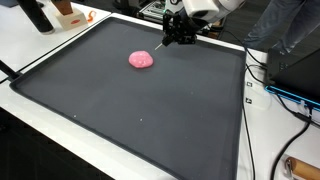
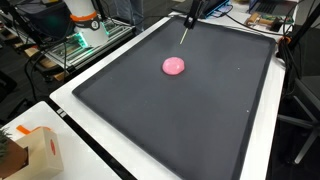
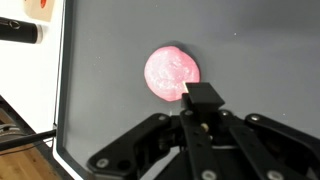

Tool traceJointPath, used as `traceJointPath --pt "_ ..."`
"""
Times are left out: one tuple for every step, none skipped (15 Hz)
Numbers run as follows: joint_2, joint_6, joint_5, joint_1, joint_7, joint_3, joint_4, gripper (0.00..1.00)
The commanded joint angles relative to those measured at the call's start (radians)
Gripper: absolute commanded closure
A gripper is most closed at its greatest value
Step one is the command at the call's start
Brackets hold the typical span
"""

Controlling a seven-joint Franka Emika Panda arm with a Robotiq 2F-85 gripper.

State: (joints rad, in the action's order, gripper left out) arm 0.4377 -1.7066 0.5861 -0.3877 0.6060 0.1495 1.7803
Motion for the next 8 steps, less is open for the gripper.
traceJointPath --pt "0.090 0.073 0.060 -0.058 0.091 -0.024 -0.079 0.97" --pt "0.107 0.082 0.070 -0.068 0.113 -0.026 -0.093 0.97" --pt "0.122 0.090 0.080 -0.077 0.133 -0.029 -0.105 0.97" --pt "0.138 0.098 0.088 -0.085 0.154 -0.030 -0.117 0.97" --pt "0.153 0.105 0.096 -0.092 0.173 -0.032 -0.128 0.97" --pt "0.169 0.113 0.103 -0.100 0.193 -0.035 -0.139 0.97" --pt "0.182 0.118 0.106 -0.105 0.213 -0.037 -0.149 0.97" --pt "0.195 0.126 0.110 -0.110 0.230 -0.039 -0.159 0.97"
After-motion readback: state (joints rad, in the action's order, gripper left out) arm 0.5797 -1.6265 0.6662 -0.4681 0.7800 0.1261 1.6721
